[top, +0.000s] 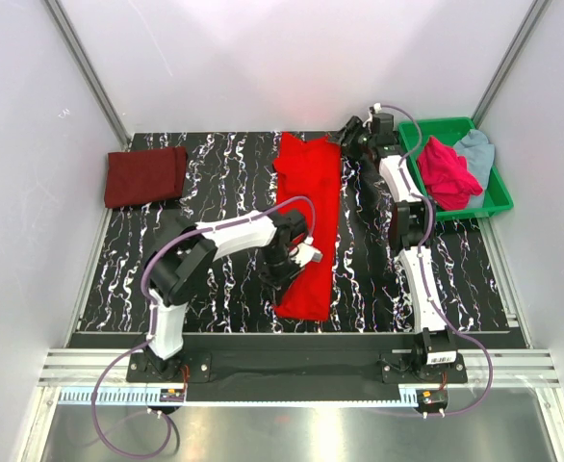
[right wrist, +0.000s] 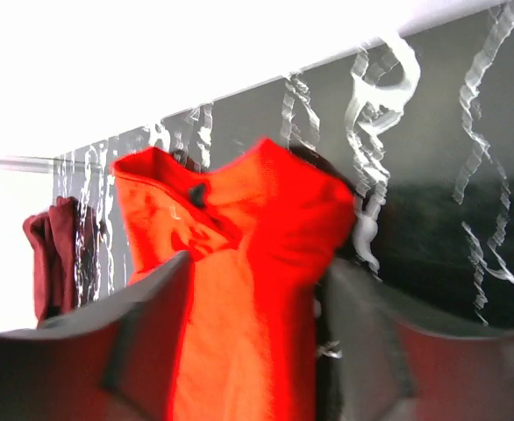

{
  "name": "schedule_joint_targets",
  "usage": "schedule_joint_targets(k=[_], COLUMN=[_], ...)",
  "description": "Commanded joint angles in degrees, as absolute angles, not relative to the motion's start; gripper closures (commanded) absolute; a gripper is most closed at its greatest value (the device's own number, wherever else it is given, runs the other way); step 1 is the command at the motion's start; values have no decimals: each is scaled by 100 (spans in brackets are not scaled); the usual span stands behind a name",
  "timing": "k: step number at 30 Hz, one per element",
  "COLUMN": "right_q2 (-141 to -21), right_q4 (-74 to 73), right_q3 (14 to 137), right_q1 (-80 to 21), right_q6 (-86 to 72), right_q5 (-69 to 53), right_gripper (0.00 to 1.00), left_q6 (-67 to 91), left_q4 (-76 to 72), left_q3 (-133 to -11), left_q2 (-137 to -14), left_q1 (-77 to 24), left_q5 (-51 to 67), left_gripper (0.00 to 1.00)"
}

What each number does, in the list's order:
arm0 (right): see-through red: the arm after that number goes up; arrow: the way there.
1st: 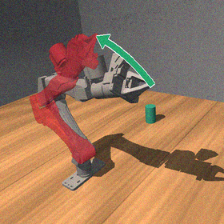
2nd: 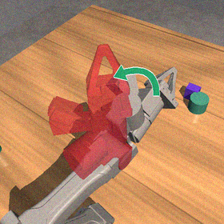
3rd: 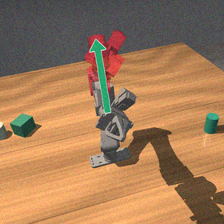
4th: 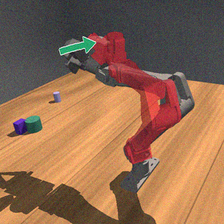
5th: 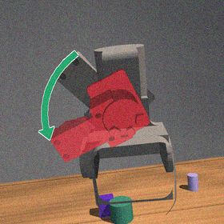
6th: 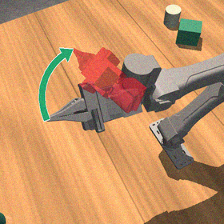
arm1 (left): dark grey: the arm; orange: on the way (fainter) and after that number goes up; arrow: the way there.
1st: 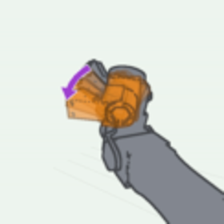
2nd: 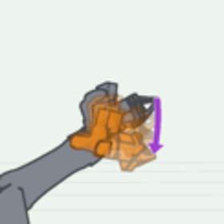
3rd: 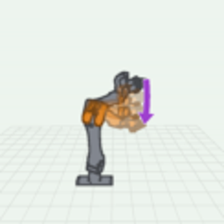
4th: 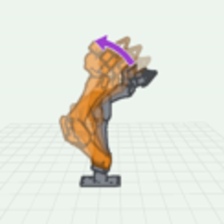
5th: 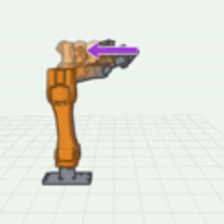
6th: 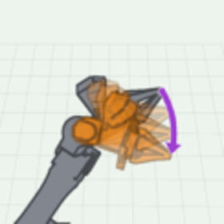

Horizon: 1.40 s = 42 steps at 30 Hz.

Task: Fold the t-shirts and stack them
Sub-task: Fold the tshirt

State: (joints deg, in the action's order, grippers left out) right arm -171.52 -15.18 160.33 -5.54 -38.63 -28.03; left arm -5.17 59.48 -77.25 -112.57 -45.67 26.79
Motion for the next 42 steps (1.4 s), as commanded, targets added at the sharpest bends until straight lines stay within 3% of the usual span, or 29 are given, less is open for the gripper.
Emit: schedule_joint_targets(k=[1,3,5,9,13,14,23,32,42], right_q2=[-17043,-16536,-15990,-13969,-12554,-11924,-9425,-8438,-9193], right_q4=[-1738,-1889,-1960,-1634,-2835,-2943,-2251,-1363,-1582], right_q3=[16243,15875,14861,12712,10956,9985,5710,3668,4025], right_q1=[-554,-449,-343,-35,308,308,-367,-896,-1599], right_q6=[-3429,-3061,-2831,-2759,-3005,-3067,-4611,-5413,-5239], right_q5=[-2680,-2742,-2567,-2443,-2994,-3145,-4069,-4201,-4403], right_gripper=[23,12,11,20,31,35,53,58,53], left_q6=[-677,-703,-738,-782,-782,-791,-809,-941,-888], left_q4=[6064,6082,6082,6126,6152,6196,6424,6803,6802], left_q3=[-8121,-8191,-8183,-8200,-8078,-8042,-7681,-7796,-8436], left_q2=[-11399,-11382,-11312,-11136,-10881,-10837,-10881,-11197,-11970], left_q1=[-4579,-4562,-4553,-4439,-4210,-4123,-3894,-3902,-3920], left_q5=[2795,2769,2769,2707,2794,2830,3497,4043,4272], left_gripper=[100,100,100,100,100,100,100,100,100])
